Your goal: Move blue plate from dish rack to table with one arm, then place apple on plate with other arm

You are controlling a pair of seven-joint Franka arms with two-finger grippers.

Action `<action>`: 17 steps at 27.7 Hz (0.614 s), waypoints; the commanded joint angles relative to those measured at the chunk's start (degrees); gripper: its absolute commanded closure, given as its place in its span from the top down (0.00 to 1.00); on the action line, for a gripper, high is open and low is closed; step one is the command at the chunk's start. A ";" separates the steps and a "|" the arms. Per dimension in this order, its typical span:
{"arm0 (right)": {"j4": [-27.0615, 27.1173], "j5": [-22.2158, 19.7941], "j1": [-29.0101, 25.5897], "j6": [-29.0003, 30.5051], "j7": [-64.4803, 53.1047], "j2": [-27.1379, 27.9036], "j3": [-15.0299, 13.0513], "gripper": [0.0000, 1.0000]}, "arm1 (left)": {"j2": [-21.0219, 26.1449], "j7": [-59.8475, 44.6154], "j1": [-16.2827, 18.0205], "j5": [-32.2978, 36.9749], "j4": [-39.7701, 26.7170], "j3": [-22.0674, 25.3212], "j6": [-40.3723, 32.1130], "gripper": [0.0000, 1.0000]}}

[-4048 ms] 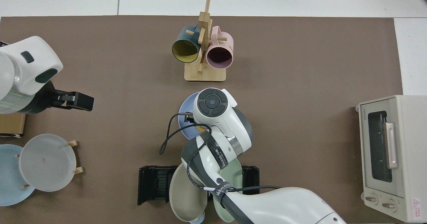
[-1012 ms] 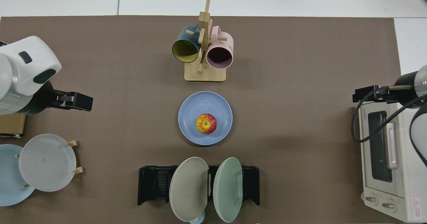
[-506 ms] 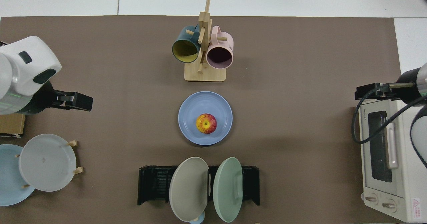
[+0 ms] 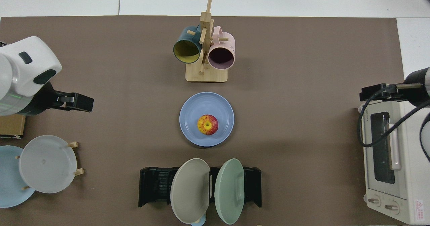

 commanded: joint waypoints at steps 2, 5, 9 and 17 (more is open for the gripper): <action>0.06 0.33 -0.94 -1.81 -2.79 -1.18 0.87 1.00 | -0.32 0.62 0.29 -0.74 0.69 0.16 -1.22 1.00; 0.06 0.33 -0.95 -1.63 -8.15 -1.18 0.87 1.00 | -0.32 0.62 0.29 -0.74 0.69 0.16 -1.22 1.00; 0.58 -0.01 -0.68 -1.28 -4.92 -0.82 1.04 1.00 | -0.32 0.71 0.29 -0.74 0.69 0.16 -1.22 1.00; 0.85 0.42 -0.95 -1.37 -3.59 -0.73 1.31 1.00 | -0.32 0.62 0.29 -0.74 0.69 0.16 -1.22 1.00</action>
